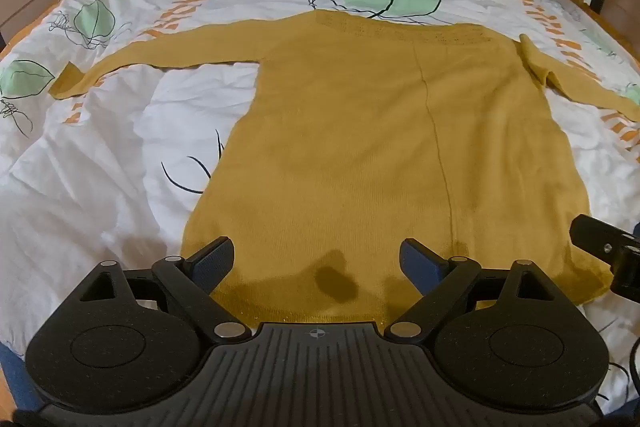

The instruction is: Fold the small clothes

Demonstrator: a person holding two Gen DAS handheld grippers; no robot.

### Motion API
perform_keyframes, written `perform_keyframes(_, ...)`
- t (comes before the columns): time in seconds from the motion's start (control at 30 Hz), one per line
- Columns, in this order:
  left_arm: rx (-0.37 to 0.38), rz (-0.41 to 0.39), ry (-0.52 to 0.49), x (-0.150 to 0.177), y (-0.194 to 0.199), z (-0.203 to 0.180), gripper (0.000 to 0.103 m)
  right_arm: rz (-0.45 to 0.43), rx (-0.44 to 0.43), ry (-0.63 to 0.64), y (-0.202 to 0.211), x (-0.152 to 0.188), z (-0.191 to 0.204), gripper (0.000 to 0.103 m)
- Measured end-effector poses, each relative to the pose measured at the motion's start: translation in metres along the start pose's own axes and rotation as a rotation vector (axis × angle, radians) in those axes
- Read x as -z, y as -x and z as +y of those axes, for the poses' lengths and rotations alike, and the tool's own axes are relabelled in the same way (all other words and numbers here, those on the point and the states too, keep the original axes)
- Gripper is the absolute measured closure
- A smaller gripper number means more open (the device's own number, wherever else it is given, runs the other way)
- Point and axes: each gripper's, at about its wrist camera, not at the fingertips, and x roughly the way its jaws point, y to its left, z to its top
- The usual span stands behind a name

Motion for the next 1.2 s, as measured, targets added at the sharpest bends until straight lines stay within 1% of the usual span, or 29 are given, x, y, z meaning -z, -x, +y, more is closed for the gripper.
perform_keyframes(0.3, 0.0, 0.005, -0.001, -0.0016, -0.0001, 0.0025, 0.012, -0.002, -0.002, 0.0, -0.0006, 0.0013, -0.0007, 0.001)
perform_keyframes(0.33, -0.001, 0.005, -0.002, -0.0012, -0.0005, 0.0019, 0.012, 0.004, -0.003, -0.002, -0.008, 0.0037, -0.0042, 0.001)
perform_keyframes(1.2, -0.004, 0.015, -0.013, 0.003, -0.002, -0.003, 0.012, 0.021, -0.006, -0.022, -0.0028, 0.0037, -0.0043, 0.001)
